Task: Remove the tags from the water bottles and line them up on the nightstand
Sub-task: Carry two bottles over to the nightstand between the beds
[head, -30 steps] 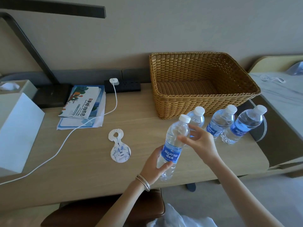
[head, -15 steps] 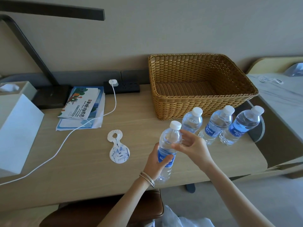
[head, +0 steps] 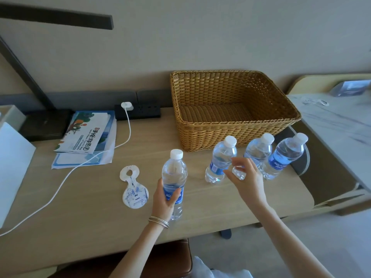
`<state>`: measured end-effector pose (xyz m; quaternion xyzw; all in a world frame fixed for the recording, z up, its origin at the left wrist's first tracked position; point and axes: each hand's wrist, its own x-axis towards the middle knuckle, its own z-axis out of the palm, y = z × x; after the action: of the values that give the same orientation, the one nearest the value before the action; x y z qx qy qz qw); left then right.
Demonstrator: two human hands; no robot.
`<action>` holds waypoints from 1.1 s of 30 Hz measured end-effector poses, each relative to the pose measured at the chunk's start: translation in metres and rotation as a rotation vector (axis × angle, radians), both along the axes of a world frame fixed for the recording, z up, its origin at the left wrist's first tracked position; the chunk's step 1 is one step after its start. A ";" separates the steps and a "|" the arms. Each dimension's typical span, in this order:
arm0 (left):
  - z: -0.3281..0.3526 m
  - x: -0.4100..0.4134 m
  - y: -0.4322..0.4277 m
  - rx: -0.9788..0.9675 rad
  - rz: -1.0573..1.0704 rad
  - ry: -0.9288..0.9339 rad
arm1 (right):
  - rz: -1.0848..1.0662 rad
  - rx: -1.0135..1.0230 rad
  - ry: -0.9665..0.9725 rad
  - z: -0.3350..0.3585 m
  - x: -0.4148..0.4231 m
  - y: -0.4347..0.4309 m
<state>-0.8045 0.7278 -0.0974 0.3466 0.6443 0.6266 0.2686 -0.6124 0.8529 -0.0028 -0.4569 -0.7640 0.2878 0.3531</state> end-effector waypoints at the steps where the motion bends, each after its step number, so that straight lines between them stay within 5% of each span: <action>1: -0.001 -0.004 -0.001 0.001 0.008 0.010 | -0.021 0.018 0.014 -0.004 -0.001 0.003; 21: 0.001 -0.012 -0.002 -0.047 0.050 0.079 | 0.039 -0.339 0.312 -0.060 -0.024 0.025; 33: 0.045 0.038 0.019 -0.052 -0.147 -0.203 | 0.010 -0.515 0.535 -0.011 0.032 -0.042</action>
<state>-0.7665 0.7471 -0.0519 0.3204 0.6028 0.6201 0.3866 -0.5809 0.8104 -0.0143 -0.4357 -0.5496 0.5816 0.4121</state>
